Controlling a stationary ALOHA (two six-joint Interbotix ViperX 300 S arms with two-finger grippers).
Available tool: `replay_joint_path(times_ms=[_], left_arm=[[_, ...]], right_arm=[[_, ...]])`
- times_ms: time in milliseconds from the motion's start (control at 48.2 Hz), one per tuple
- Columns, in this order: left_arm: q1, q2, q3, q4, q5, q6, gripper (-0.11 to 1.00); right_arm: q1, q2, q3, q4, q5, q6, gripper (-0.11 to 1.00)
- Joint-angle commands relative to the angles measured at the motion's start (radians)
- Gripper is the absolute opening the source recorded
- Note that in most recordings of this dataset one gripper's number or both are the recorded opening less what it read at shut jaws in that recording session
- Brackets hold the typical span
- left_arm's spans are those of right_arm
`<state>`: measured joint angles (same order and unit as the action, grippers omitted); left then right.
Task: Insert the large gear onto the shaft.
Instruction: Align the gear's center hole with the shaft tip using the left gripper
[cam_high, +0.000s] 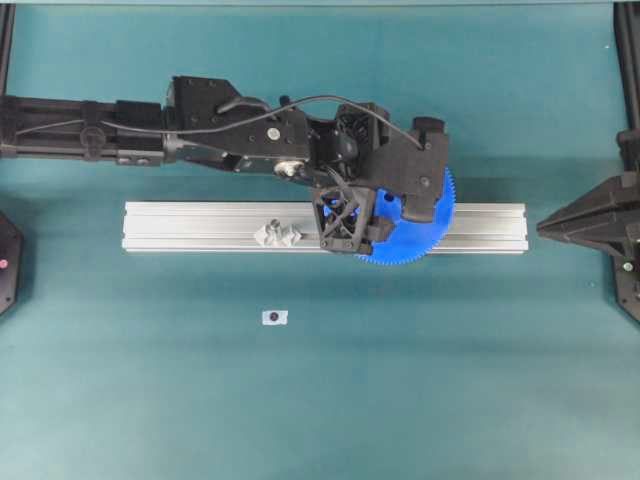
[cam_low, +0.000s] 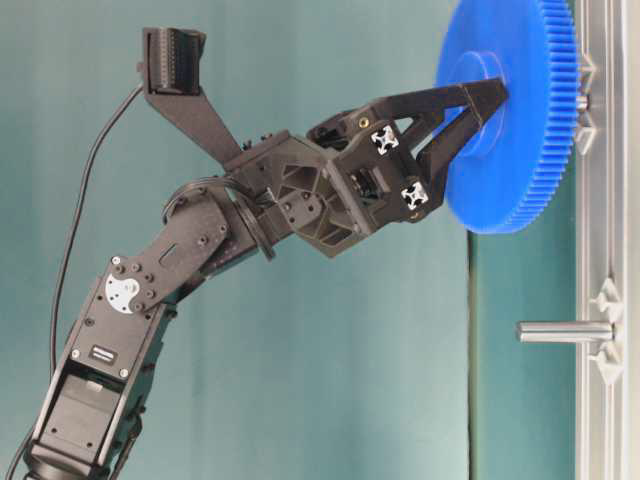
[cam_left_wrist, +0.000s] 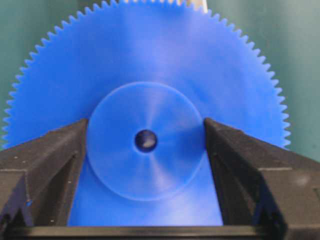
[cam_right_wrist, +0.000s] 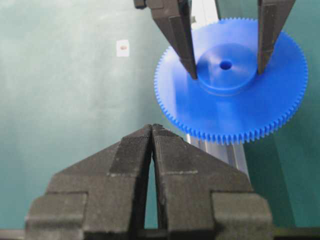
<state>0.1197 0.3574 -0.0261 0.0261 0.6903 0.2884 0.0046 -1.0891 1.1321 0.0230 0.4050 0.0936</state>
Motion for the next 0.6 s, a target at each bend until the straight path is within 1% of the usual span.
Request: replay_joint_path(times_ms=[0, 83, 311, 581], left_arm=[[-0.003, -0.014, -0.005, 0.003, 0.017, -0.002, 0.80], [-0.005, -0.008, -0.009, 0.003, 0.023, 0.000, 0.80], [0.009, -0.021, 0.021, 0.003, 0.025, 0.000, 0.80], [0.031, -0.008, -0.018, 0.003, 0.017, 0.011, 0.80]], right_arm=[[-0.002, 0.006, -0.012, 0.002, -0.011, 0.009, 0.11], [-0.003, 0.006, -0.014, 0.002, -0.012, 0.009, 0.11], [-0.003, 0.006, -0.014, 0.002, -0.012, 0.009, 0.11], [-0.002, 0.006, -0.014, 0.002, -0.012, 0.009, 0.11]])
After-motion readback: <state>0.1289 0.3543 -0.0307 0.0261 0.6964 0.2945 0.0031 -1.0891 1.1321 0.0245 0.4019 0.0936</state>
